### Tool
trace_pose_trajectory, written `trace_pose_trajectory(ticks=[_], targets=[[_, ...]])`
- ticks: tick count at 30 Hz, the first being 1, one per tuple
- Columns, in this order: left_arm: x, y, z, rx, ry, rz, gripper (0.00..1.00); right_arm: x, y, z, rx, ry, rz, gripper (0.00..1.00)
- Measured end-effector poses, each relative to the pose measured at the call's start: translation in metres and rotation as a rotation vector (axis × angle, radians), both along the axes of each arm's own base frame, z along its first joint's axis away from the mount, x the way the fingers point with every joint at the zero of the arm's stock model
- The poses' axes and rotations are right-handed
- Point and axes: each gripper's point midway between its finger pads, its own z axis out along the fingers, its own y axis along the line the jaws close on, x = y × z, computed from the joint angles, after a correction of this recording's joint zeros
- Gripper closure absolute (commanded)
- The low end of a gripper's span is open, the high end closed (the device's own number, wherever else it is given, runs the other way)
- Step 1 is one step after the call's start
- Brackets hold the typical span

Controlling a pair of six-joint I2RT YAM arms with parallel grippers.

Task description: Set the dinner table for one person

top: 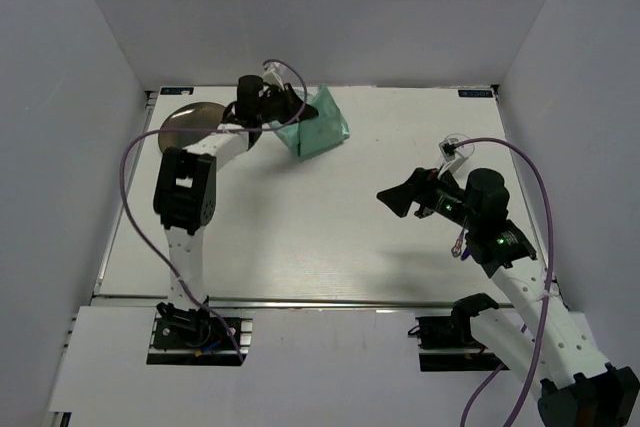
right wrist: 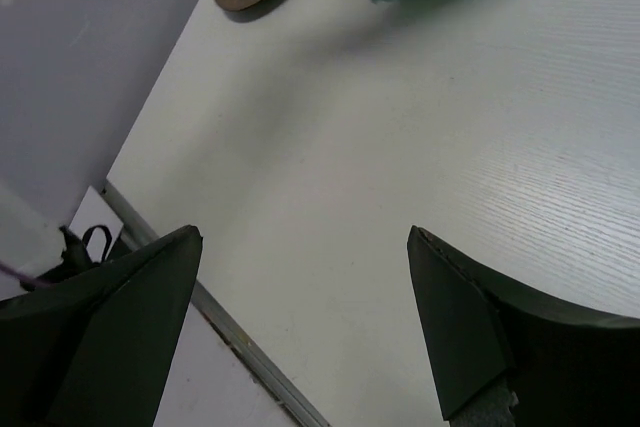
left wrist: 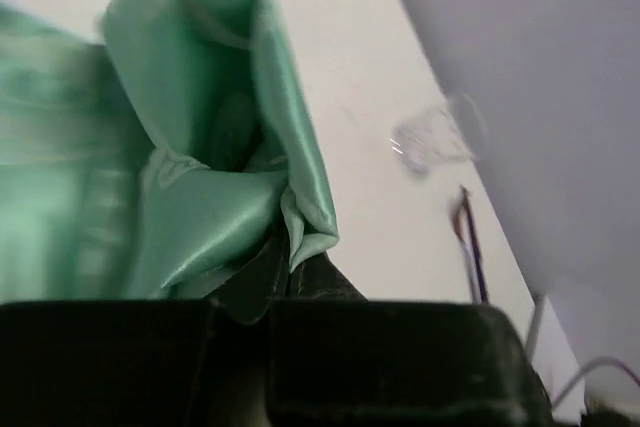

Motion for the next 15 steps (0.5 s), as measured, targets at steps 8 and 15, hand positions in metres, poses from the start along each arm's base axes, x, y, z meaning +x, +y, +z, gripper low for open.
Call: trace_pose_trajectory(ticks=[8, 15], targets=[[-0.154, -0.087, 0.023, 0.019, -0.143, -0.257, 0.49, 0.015, -0.02, -0.025, 0.016, 0.105, -0.199, 0.11], [-0.294, -0.063, -0.059, 0.143, 0.029, -0.338, 0.13, 0.016, -0.035, -0.041, 0.003, 0.13, -0.301, 0.11]])
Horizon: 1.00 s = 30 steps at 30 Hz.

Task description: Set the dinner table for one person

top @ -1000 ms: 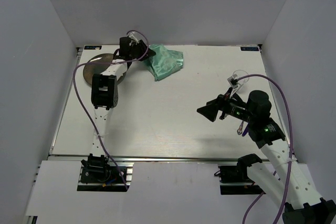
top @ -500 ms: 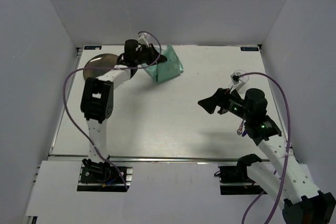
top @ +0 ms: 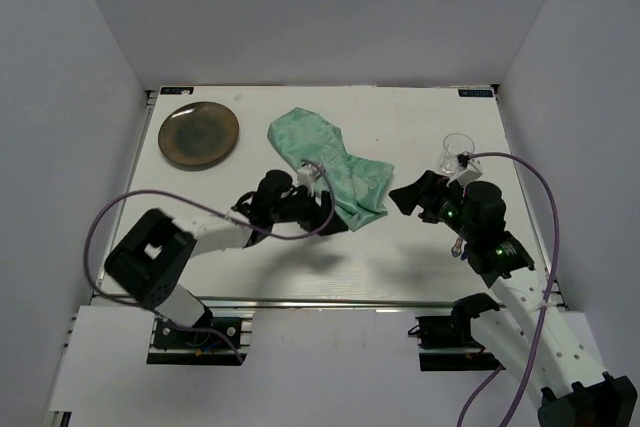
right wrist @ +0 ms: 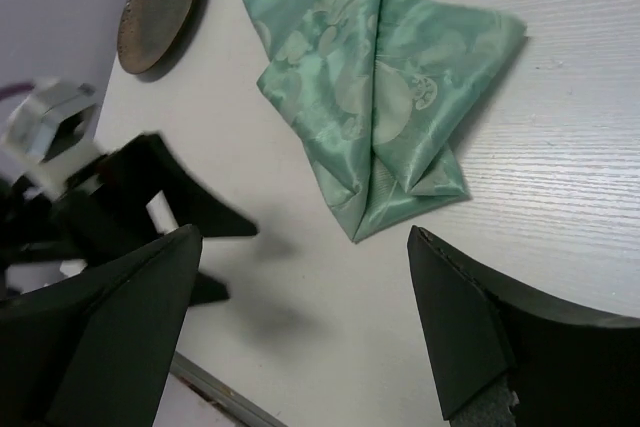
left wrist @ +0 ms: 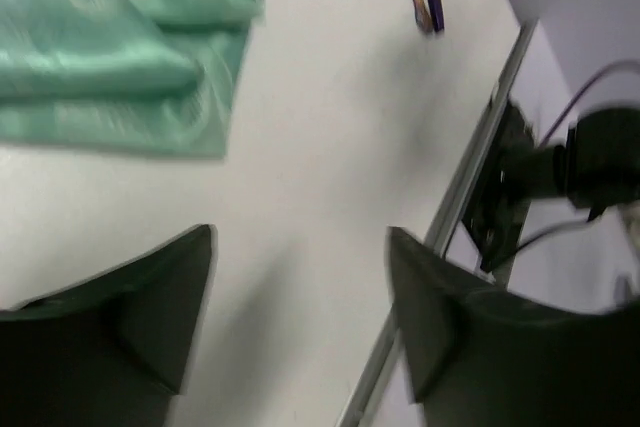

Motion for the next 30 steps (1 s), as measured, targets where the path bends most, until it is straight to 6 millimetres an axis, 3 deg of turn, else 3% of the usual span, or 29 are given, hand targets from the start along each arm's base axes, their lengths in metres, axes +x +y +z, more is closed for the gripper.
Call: trace_pose_trajectory(ticks=[1, 4, 7, 9, 11, 15, 17, 21, 25, 30], targets=[[-0.015, 0.007, 0.001, 0.008, -0.001, -0.003, 0.02, 0.002, -0.002, -0.002, -0.006, 0.002, -0.013, 0.11], [-0.036, 0.022, 0.026, -0.01, -0.059, 0.036, 0.02, 0.008, -0.005, -0.013, -0.036, 0.026, -0.037, 0.11], [-0.02, 0.041, 0.065, -0.041, -0.122, 0.219, 0.02, 0.021, -0.008, -0.034, -0.085, 0.078, -0.068, 0.11], [0.001, 0.055, 0.071, -0.016, -0.097, 0.372, 0.02, 0.03, -0.009, -0.055, -0.125, 0.136, -0.081, 0.12], [0.024, 0.063, 0.064, 0.052, -0.043, 0.505, 0.02, 0.039, -0.008, -0.076, -0.168, 0.203, -0.081, 0.16], [0.063, 0.068, 0.017, 0.252, 0.109, 0.693, 0.02, 0.062, -0.006, -0.11, -0.223, 0.308, -0.09, 0.2], [0.067, 0.072, -0.009, 0.338, 0.177, 0.745, 0.02, 0.077, -0.004, -0.124, -0.232, 0.343, -0.098, 0.25], [0.053, 0.091, -0.049, 0.478, 0.289, 0.816, 0.02, 0.103, -0.003, -0.148, -0.221, 0.398, -0.123, 0.32], [0.05, 0.095, -0.052, 0.522, 0.331, 0.854, 0.02, 0.123, -0.005, -0.171, -0.213, 0.457, -0.151, 0.4], [0.053, 0.093, -0.041, 0.494, 0.336, 0.882, 0.02, 0.162, 0.003, -0.172, -0.151, 0.446, -0.176, 0.48]])
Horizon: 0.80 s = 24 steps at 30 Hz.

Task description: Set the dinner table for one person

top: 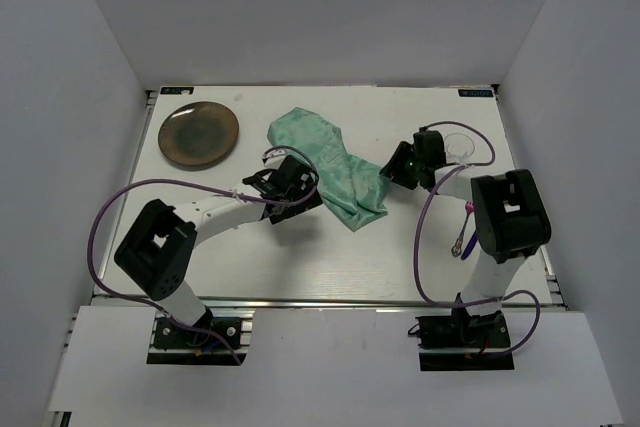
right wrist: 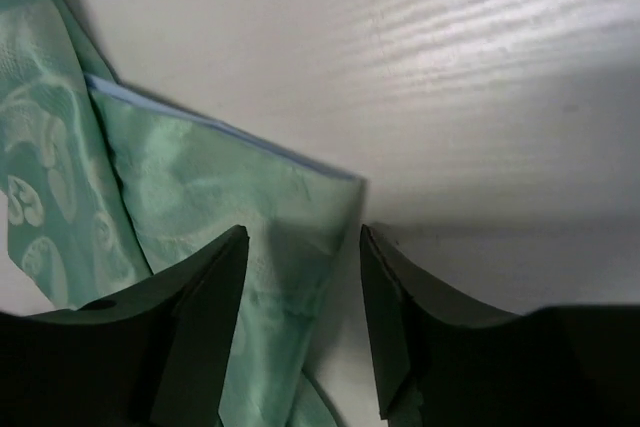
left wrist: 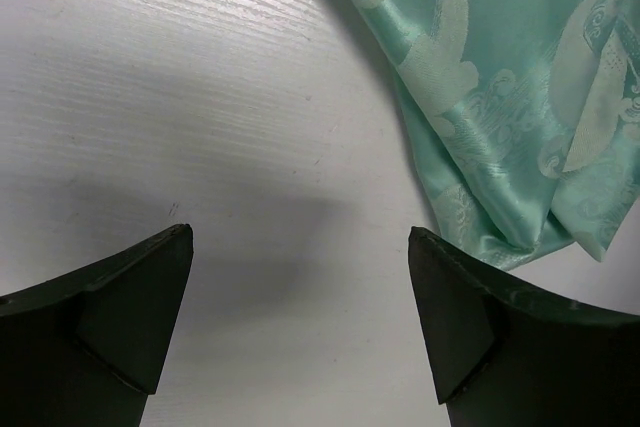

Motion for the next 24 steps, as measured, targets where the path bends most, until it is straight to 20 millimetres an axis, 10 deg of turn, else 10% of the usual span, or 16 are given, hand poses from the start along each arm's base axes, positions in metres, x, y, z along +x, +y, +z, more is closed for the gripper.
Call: trace_pose_trajectory(ticks=[6, 17, 24], targets=[[-0.002, 0.004, 0.0, 0.01, 0.013, 0.032, 0.02, 0.014, 0.007, -0.01, 0.049, 0.017, -0.02, 1.0], [0.041, -0.027, 0.019, -0.042, -0.047, 0.069, 0.13, 0.0, 0.002, -0.01, 0.052, 0.033, -0.046, 1.0], [0.083, -0.049, -0.008, 0.012, -0.033, 0.101, 0.22, -0.015, 0.002, -0.011, 0.064, 0.032, -0.021, 1.0]])
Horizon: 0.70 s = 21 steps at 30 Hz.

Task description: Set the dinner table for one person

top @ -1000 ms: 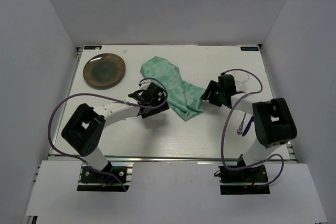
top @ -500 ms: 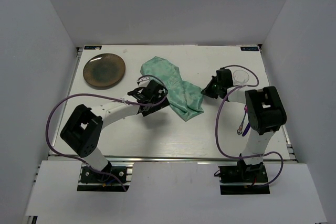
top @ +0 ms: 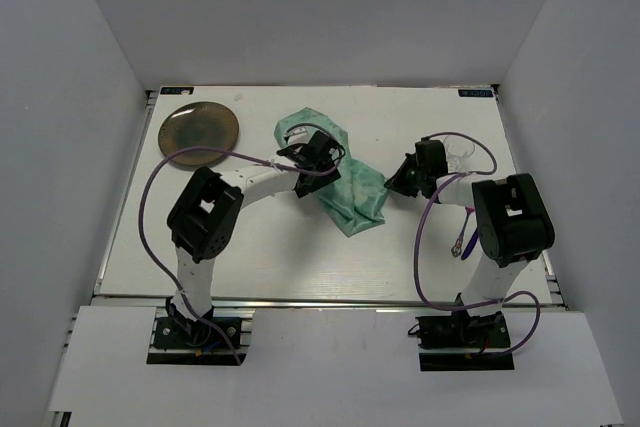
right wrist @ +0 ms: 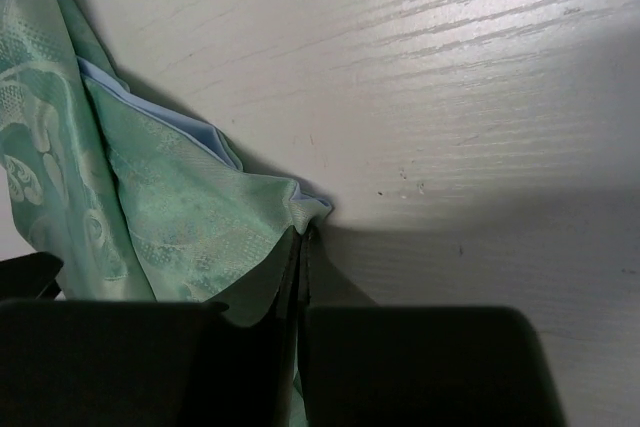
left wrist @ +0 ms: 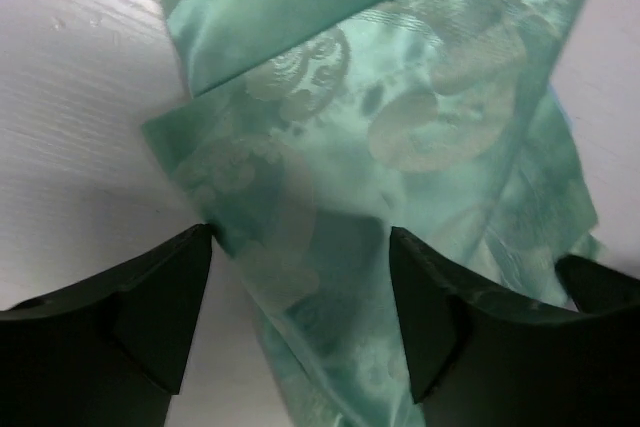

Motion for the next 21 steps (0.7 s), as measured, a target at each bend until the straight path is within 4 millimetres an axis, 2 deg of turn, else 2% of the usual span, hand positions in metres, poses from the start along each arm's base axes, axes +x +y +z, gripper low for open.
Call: trace_pose_trajectory(ticks=[3, 6, 9, 15, 21], targets=[[-0.002, 0.006, -0.016, 0.04, 0.03, 0.023, 0.25, -0.004, 0.0, 0.0, 0.0, -0.001, 0.008, 1.0], [-0.006, 0.014, -0.023, 0.071, 0.053, 0.045, 0.26, -0.008, -0.001, 0.0, -0.001, 0.001, 0.012, 1.0], [-0.006, 0.019, -0.024, 0.085, 0.049, 0.068, 0.27, -0.01, -0.001, 0.0, -0.003, 0.0, 0.016, 1.0], [-0.007, 0.029, -0.022, 0.104, 0.025, 0.099, 0.42, -0.011, 0.0, 0.0, 0.001, 0.002, 0.02, 1.0], [0.005, 0.027, -0.019, 0.086, -0.027, 0.098, 0.44, -0.014, 0.0, 0.0, 0.004, 0.005, 0.025, 1.0]])
